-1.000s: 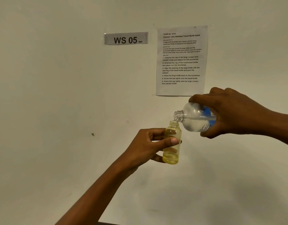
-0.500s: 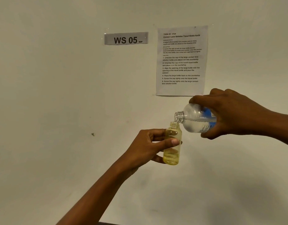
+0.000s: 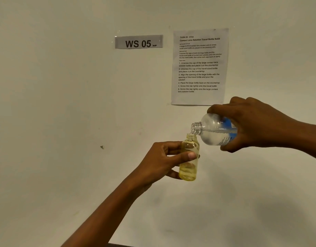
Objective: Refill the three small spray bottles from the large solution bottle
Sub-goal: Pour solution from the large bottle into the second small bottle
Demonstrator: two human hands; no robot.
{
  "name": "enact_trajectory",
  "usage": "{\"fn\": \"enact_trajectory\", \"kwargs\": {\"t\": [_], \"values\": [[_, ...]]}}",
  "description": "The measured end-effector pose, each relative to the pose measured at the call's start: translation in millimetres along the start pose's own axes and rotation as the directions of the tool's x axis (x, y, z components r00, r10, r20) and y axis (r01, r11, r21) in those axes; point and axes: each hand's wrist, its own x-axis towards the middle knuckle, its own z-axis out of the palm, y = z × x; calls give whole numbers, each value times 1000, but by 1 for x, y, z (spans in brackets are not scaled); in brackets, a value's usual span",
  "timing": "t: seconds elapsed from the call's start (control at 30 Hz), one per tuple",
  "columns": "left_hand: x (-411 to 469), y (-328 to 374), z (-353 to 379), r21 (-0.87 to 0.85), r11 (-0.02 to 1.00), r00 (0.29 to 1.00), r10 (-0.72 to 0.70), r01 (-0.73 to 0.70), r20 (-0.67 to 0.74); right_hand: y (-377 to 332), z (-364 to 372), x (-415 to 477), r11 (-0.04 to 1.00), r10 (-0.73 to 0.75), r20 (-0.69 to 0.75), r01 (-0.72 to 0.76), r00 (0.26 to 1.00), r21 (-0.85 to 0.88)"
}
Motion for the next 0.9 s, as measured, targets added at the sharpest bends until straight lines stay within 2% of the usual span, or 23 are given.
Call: {"fn": "enact_trajectory", "kwargs": {"t": [0.9], "values": [[0,1,2,-21,1000,1000,-6,6,12,-1,-3,-1,1000,-10,11,10,1000,-21]]}}
